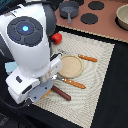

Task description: Interact with the objects in diverse but meaningful ways.

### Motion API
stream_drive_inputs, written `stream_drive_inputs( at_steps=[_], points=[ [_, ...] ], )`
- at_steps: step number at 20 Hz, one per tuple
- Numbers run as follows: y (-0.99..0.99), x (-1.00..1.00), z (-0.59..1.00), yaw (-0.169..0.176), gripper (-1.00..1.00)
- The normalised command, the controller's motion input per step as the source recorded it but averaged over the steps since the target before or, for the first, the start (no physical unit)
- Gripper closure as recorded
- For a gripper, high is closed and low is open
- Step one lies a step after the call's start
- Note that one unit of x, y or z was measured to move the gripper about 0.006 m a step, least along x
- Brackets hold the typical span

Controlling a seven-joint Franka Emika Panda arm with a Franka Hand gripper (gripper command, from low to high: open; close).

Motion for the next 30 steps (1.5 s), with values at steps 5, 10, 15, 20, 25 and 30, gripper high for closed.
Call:
stream_drive_inputs(
  at_steps=[5,10,15,20,25,30],
  points=[
    [-0.09,-0.66,0.97,-0.069,1.0],
    [-0.2,-0.5,0.99,-0.082,1.0],
    [0.18,0.25,0.9,-0.097,1.0],
    [0.72,0.64,0.5,-0.03,1.0],
    [0.91,0.73,0.34,0.0,1.0],
    [0.91,0.76,0.21,0.0,1.0]
  ],
)
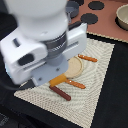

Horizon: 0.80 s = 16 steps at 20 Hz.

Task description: Interact with the objects in diverse but meaningful ways.

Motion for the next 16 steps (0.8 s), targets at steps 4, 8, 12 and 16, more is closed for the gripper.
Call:
stream_drive_inputs(
  at_steps=[4,8,12,16],
  points=[
    [0.71,0.48,-0.1,0.019,1.0],
    [0.46,0.21,-0.33,0.05,1.0],
    [0.27,0.01,-0.47,0.061,1.0],
    [0.18,-0.1,-0.56,0.074,1.0]
  ],
)
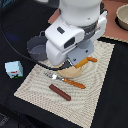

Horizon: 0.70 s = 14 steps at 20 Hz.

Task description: Interact with the objects in diverse but meaningful ways.

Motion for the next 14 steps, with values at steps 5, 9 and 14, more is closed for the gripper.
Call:
stream_drive_inputs(
  at_steps=[5,9,14],
  points=[
    [0.22,-0.09,-0.51,0.068,1.0],
    [0.22,-0.25,-0.44,0.079,1.0],
    [0.31,-0.15,-0.28,0.074,1.0]
  ],
)
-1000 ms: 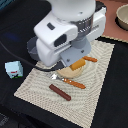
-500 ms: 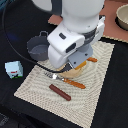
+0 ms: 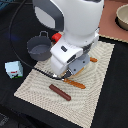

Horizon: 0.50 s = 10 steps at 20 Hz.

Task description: Interact with the objects in diverse but meaningful ways.

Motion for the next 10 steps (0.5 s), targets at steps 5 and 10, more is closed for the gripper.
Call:
stream_drive_inputs(
  at_steps=[5,10],
  points=[
    [0.34,-0.16,-0.07,0.069,-1.0],
    [0.29,-0.13,0.0,0.063,-1.0]
  ],
)
